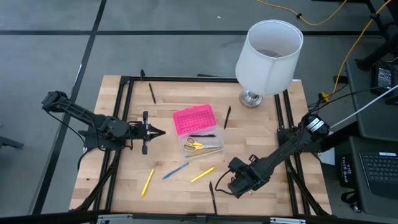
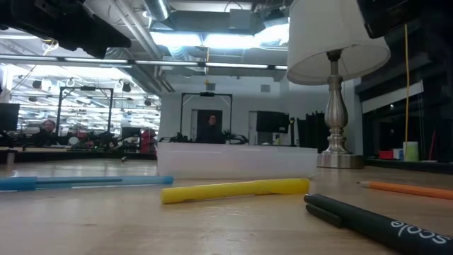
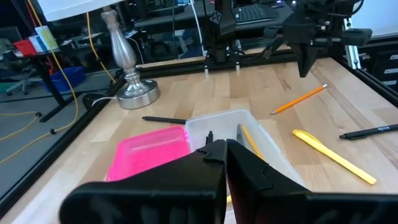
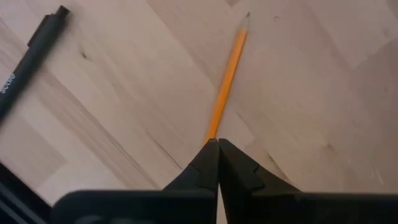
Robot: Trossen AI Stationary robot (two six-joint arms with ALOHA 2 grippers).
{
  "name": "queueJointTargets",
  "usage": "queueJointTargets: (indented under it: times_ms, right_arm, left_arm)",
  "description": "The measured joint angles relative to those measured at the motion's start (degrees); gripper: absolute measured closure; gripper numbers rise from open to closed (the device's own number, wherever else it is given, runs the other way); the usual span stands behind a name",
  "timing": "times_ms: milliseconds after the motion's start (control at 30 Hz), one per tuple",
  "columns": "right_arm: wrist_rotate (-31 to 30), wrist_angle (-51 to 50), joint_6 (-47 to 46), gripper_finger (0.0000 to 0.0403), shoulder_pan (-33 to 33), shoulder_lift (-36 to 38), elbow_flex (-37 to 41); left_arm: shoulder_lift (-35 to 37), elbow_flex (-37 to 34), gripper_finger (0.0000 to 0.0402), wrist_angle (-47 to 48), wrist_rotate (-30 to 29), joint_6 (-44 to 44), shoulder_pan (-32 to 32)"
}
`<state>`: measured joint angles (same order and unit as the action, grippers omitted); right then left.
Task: Pick & place school supplies into a supply box
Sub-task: Put the orange pencil into the pink supply box
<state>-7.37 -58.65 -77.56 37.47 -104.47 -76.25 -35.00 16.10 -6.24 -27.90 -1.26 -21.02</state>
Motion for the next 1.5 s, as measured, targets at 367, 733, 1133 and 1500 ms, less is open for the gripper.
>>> queueJointTargets:
  times_ms: [367, 733, 1133, 1500]
  right_arm:
    - [-2.5, 1.41, -0.17, 0.0341, 0.0, 0.02, 1.49]
    - [-3.51, 4.09, -0.29, 0.0274, 0.0, 0.02, 2.58]
    - [-1.04, 5.17, -0.11, 0.0273, 0.02, -5.02, 2.58]
    - [-0.09, 6.99, -1.8, 0.0273, 1.37, -6.99, 2.58]
  left_arm:
    - [0.0, 0.0, 0.0396, 0.0, -0.07, 0.0, 0.0]
    - [0.0, 0.0, 0.0397, 0.02, -1.16, -0.02, 0.02]
    - [0.0, 0.0, 0.0399, 0.02, -1.18, -0.02, 0.02]
    - [0.0, 0.0, 0.04, 0.02, -1.18, -0.02, 0.02]
